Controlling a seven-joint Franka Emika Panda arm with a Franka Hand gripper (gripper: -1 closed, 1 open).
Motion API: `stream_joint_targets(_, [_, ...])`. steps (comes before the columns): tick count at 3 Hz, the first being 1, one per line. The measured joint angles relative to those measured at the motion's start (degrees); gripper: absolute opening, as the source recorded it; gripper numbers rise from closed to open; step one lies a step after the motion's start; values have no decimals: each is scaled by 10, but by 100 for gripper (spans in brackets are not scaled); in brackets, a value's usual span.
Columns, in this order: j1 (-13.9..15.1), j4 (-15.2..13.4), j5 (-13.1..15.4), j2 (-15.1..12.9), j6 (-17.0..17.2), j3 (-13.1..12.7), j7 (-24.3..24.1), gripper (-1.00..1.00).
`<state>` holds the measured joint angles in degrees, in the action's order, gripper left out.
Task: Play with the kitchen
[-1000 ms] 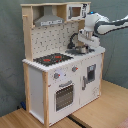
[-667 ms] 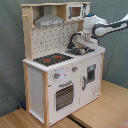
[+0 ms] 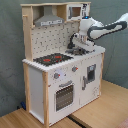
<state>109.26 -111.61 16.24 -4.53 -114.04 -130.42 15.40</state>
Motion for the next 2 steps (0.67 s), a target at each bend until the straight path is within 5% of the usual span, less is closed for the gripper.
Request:
stream_joint_targets(1, [0, 0, 0, 0, -1, 0, 0, 100])
stream_joint_targets(2, [1, 3, 0, 4, -13, 3, 2, 100])
